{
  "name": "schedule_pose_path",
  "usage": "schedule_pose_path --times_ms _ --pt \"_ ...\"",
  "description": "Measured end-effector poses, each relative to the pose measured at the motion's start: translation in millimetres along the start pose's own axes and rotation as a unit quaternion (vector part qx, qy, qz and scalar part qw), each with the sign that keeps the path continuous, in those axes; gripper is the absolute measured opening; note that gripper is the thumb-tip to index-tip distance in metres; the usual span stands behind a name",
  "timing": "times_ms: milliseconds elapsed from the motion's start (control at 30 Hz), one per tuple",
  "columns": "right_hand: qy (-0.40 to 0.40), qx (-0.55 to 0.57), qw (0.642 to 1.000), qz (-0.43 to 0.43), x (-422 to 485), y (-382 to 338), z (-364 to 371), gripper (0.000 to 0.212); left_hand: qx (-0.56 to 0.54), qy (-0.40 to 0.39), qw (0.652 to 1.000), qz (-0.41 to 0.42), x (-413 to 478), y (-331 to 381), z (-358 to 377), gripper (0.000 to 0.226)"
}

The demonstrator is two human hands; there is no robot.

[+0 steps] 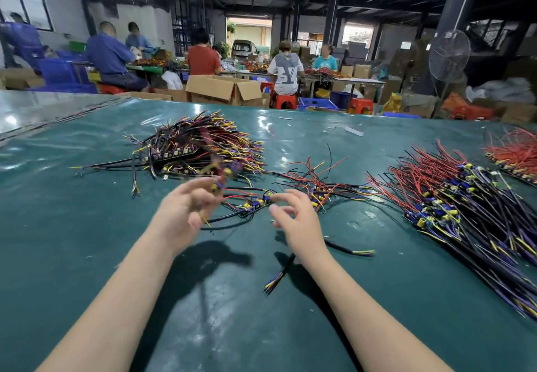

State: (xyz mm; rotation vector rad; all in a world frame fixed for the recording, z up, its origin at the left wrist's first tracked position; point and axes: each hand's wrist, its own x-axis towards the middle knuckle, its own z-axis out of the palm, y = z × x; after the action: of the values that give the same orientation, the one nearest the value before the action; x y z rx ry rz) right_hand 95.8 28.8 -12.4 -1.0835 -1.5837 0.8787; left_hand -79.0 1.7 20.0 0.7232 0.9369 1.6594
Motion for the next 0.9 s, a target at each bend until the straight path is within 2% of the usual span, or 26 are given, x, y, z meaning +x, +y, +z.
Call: schedule_pose_path --times_ms 67,133,200,300,400,500,667,800,900 --pt "-0.013 0.168 0.983 0.071 1.3 -5.9 -2.7 0.012 0.153 -0.046 0.985 0.057 -2.8 -14.2 5.7 0.044" --pt "-0.056 0.273 0.951 0.132 -0.1 -9.2 -3.4 0.02 0.254 -0.042 0.96 0.113 -4.7 -22.9 8.1 0.042" --pt "-0.095 0.277 0.945 0.148 -1.4 -8.7 -3.2 0.026 0.301 -0.026 0.942 0.148 -5.3 -26.7 8.6 0.041" --pt "-0.105 0.279 0.942 0.155 -1.0 -9.0 -4.5 0.033 0.33 -0.017 0.931 0.156 -7.2 -27.2 8.6 0.04" --pt "-0.133 0.289 0.937 0.144 -3.2 -10.1 -3.8 0.024 0.358 -0.013 0.925 0.13 -5.1 -29.9 6.0 0.032" --pt "-0.134 0.25 0.95 0.128 -5.4 -10.6 0.3 0.008 0.35 -0.043 0.932 0.087 -5.3 -32.8 5.0 0.02" --pt "-0.112 0.257 0.95 0.14 -4.0 -8.8 -0.3 0.008 0.296 -0.09 0.949 0.06 -6.2 -35.8 5.4 0.028" --pt "-0.125 0.334 0.925 0.134 -4.4 -6.1 -3.6 0.007 0.231 -0.101 0.967 0.033 -8.5 -34.2 6.9 0.034" --pt "-0.152 0.38 0.9 0.153 -4.1 -7.6 -5.6 0.016 0.177 -0.12 0.977 0.002 -10.2 -32.1 8.7 0.034"
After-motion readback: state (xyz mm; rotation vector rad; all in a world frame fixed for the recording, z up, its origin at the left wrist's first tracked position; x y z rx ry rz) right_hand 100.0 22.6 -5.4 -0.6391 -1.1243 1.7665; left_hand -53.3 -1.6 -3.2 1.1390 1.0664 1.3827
